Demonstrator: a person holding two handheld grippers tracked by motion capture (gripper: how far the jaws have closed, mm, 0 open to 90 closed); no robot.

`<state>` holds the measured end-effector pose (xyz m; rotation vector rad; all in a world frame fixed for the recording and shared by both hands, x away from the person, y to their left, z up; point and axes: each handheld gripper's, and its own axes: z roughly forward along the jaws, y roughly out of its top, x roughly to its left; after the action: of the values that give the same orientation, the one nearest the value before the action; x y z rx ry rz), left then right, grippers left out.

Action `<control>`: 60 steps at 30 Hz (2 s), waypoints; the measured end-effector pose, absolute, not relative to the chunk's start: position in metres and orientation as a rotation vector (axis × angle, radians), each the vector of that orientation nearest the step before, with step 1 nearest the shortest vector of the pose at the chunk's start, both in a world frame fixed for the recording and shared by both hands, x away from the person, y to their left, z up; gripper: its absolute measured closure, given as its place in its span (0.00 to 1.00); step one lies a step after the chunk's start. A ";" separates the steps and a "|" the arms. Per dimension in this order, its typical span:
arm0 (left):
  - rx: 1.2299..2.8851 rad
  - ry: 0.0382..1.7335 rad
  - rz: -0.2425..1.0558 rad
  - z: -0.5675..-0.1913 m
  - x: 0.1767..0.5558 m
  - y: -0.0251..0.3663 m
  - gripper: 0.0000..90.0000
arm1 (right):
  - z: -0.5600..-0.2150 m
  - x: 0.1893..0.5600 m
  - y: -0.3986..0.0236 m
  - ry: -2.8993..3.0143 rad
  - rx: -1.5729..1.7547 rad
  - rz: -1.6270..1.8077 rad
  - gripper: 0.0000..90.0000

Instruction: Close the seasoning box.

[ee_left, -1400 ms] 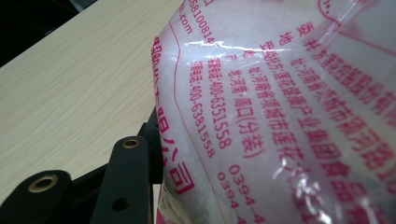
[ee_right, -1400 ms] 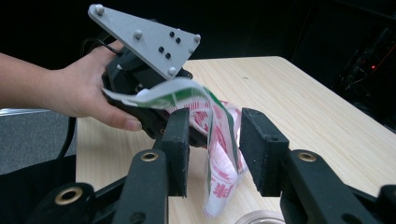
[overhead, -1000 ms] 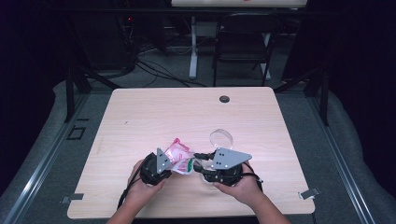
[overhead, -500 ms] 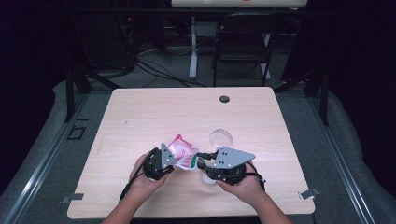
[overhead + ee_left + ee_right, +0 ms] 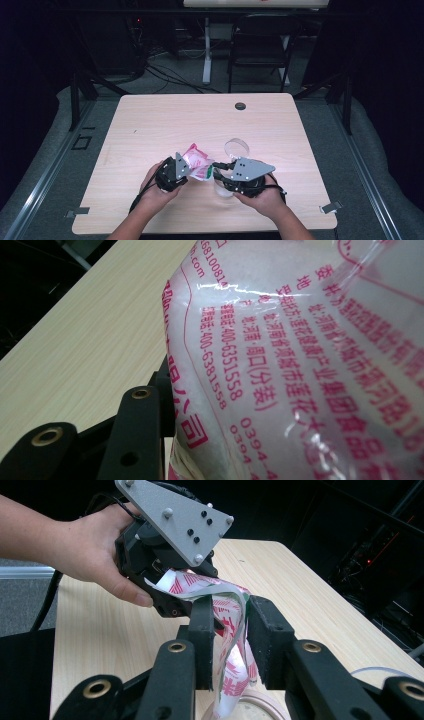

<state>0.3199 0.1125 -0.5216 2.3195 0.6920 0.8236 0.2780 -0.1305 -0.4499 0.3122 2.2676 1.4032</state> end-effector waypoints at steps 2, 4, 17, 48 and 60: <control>2.320 0.698 0.835 -0.521 0.321 0.111 0.64 | -0.450 0.278 -0.131 2.279 0.306 1.396 0.86; 2.325 0.694 0.839 -0.521 0.321 0.111 0.64 | -0.450 0.278 -0.132 2.282 0.305 1.393 0.87; 2.314 0.703 0.910 -0.514 0.329 0.109 0.64 | -0.452 0.275 -0.131 2.333 0.268 1.367 1.00; 2.308 0.645 1.109 -0.501 0.333 0.092 0.65 | -0.462 0.280 -0.146 2.424 0.298 1.395 1.00; 2.266 0.638 1.154 -0.498 0.333 0.090 0.65 | -0.466 0.281 -0.148 2.453 0.300 1.378 1.00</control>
<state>0.3332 0.0898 -0.4978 2.2664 0.6376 1.1544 0.2811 -0.1483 -0.4665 0.3005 2.4527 1.3781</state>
